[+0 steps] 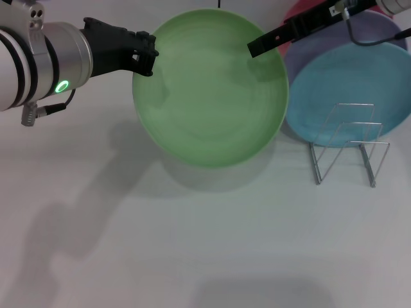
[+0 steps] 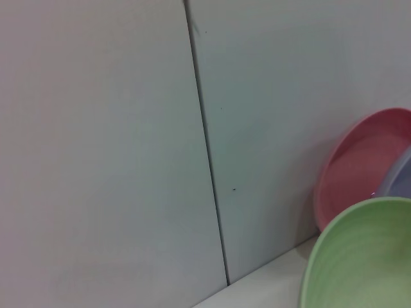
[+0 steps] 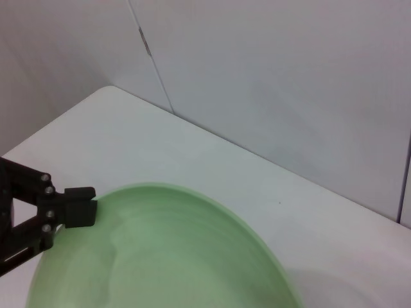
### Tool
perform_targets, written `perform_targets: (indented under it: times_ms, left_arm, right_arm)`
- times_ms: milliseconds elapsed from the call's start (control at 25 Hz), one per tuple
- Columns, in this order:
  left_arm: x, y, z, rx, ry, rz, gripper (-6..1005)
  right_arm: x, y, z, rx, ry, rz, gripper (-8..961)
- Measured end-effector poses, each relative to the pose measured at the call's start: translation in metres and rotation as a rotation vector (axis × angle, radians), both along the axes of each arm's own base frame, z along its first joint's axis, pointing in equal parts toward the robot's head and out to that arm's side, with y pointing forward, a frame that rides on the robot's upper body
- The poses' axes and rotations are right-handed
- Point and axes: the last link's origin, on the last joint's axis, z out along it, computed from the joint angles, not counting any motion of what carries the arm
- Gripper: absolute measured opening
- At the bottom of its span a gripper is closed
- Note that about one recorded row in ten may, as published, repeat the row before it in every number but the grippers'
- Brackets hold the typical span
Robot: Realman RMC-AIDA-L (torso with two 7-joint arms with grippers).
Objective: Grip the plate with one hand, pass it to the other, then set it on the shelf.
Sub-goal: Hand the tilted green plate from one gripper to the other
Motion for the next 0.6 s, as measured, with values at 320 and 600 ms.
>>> perform_targets:
  times_ms: [320, 600]
  left_arm:
    - [0.0002, -0.0003, -0.0002, -0.003, -0.004, 0.000, 29]
    - [-0.0001, 0.0004, -0.0011, -0.006, -0.003, 0.002, 29]
  right_arm:
    - [0.0033, 0.0033, -0.0040, 0.000, -0.001, -0.003, 709]
    - [0.0029, 0.0041, -0.0062, 0.001, -0.007, 0.007, 589]
